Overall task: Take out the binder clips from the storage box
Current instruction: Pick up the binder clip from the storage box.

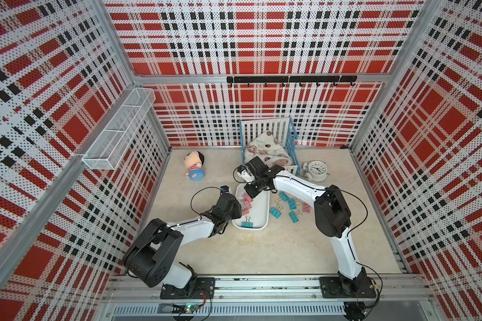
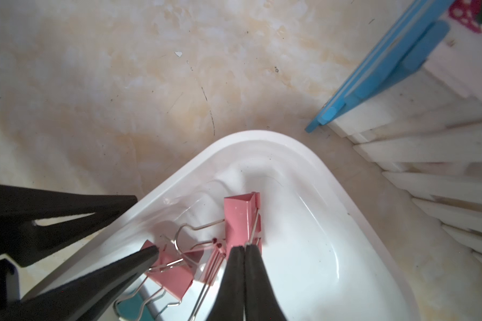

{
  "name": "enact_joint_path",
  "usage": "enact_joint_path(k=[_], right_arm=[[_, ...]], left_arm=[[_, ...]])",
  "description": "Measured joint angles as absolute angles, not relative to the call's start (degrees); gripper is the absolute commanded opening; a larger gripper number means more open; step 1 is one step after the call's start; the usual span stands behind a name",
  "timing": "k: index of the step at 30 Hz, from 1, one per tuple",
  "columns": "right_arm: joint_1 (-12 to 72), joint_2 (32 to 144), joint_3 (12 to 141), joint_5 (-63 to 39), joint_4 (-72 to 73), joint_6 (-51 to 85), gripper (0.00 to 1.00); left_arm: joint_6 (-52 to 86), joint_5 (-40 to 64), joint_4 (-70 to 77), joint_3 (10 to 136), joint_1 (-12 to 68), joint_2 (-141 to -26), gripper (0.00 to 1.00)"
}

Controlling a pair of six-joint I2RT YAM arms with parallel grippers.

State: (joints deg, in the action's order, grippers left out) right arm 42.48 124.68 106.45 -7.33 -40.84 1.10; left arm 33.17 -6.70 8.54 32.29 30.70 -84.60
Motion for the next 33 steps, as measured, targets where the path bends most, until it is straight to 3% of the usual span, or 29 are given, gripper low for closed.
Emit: enact_joint_path(k=[20, 33], right_arm=[[41.23, 115.44, 100.88, -5.39, -39.81, 1.21, 0.0], [31.46, 101.12, 88.44, -0.49, -37.06, 2.66, 0.0]], left_arm=[[33.15, -6.94, 8.49, 32.29, 30.7, -84.6, 0.51], [32.86, -6.96, 7.6, 33.1, 30.7, -84.6, 0.52]])
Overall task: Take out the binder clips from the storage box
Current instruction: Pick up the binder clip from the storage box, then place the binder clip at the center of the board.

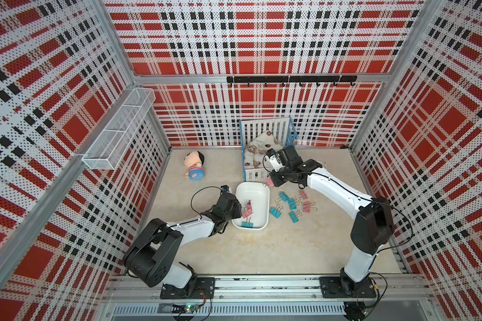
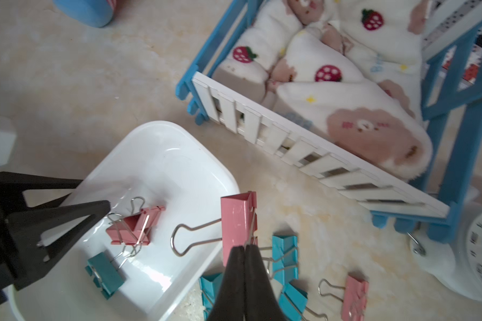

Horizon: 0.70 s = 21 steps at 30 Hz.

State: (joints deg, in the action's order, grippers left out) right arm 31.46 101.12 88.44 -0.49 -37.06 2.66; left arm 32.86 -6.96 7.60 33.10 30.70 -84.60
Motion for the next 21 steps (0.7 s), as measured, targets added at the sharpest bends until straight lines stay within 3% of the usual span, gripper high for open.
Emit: enact_joint_path(k=[21], right_arm=[[13.3, 89.6, 68.38, 8.54, -35.11, 7.31, 0.0]], left_arm=[[32.18, -6.92, 7.44, 34.06, 30.7, -84.73, 0.53]])
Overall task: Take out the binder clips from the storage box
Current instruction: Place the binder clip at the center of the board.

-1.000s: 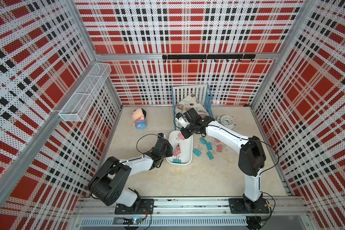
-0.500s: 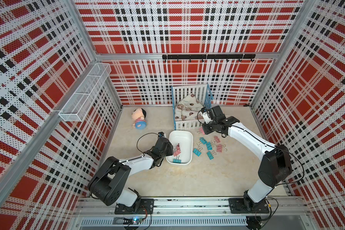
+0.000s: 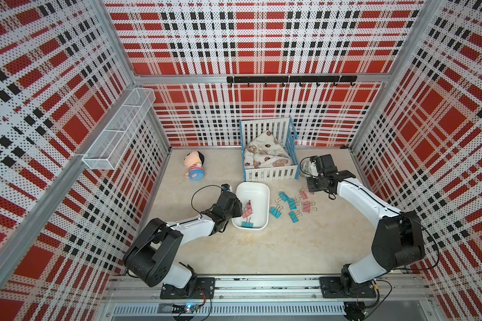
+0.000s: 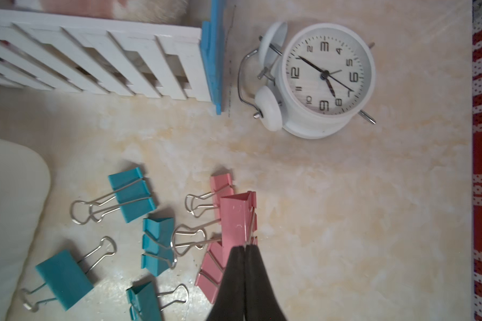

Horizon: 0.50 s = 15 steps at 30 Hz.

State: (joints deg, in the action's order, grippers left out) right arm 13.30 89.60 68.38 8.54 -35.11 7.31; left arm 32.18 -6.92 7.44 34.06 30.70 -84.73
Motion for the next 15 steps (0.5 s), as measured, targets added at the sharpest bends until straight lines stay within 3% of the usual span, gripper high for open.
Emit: enact_joint_path(k=[15], right_arm=[[11.22, 94.96, 67.55, 14.87, -33.04, 9.15, 0.0]], left_arm=[[32.1, -6.92, 7.44, 34.15, 30.7, -84.77, 0.54]])
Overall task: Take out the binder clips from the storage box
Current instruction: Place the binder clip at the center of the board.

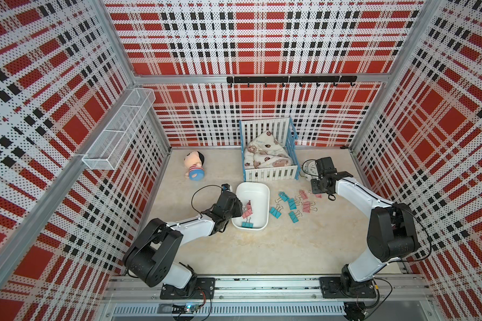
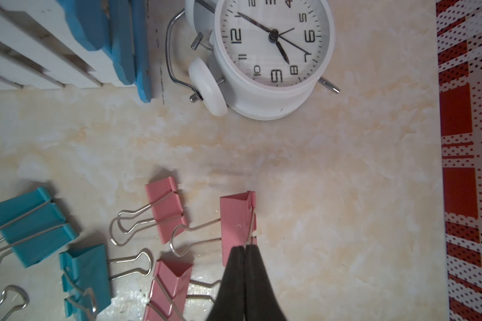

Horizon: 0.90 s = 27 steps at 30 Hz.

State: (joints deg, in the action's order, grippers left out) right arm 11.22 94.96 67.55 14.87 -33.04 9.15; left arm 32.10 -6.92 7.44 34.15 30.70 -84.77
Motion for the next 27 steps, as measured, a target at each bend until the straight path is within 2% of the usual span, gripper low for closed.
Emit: enact_joint_path(k=[20, 25, 27], right_arm=[[11.22, 99.02, 67.55, 18.37, -31.81, 9.15, 0.0], [11.25, 99.39, 67.55, 18.46, -31.7, 9.17, 0.01], [11.33, 99.66, 67.55, 18.57, -31.55, 9.17, 0.04]], left_arm=[[32.1, -6.92, 7.44, 34.15, 30.7, -85.17, 0.55], [32.1, -6.92, 7.44, 34.17, 30.7, -85.17, 0.55], [32.1, -6.92, 7.44, 34.24, 30.7, -85.19, 0.55]])
